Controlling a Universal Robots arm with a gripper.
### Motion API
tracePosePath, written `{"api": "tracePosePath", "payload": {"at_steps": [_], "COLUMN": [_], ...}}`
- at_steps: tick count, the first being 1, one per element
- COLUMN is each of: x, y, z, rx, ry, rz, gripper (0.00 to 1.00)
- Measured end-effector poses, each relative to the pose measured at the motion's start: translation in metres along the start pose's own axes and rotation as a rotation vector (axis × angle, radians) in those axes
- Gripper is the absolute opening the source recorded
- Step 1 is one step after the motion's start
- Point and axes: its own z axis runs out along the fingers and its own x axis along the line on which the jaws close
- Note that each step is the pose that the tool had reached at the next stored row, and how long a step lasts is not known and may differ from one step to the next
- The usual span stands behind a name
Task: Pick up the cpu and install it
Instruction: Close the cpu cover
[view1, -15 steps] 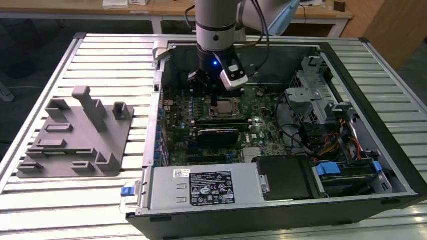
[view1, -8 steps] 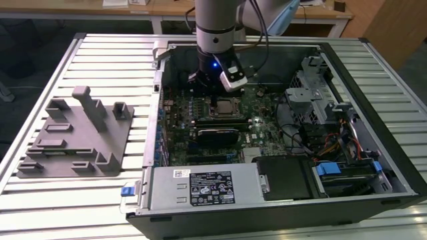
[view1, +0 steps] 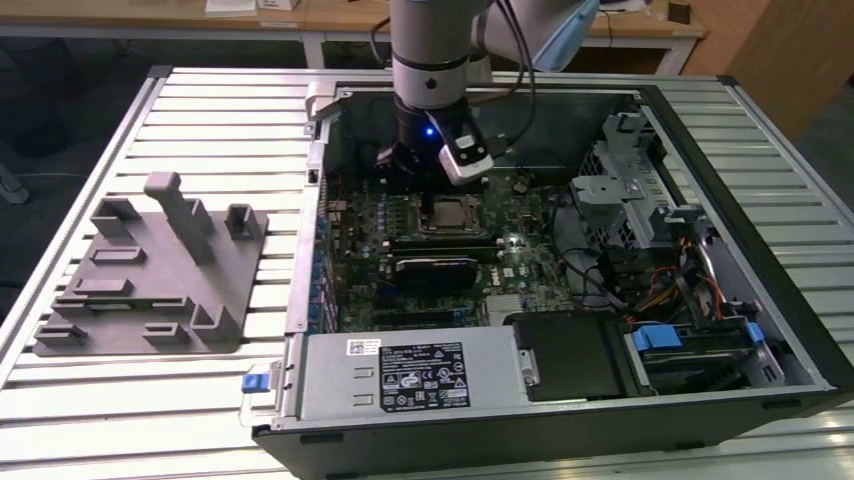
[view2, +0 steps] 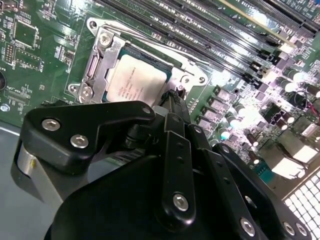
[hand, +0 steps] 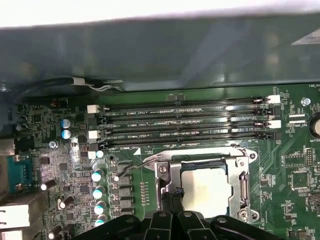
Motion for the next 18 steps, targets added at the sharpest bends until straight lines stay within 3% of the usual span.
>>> {"api": "tracePosePath", "payload": {"at_steps": [18], "x": [0.0012], "y": [0.0002], "z": [0.0091], "rx": [0.0036], "ry": [-0.0003], "rz": [0.0], "gripper": [0.11]}}
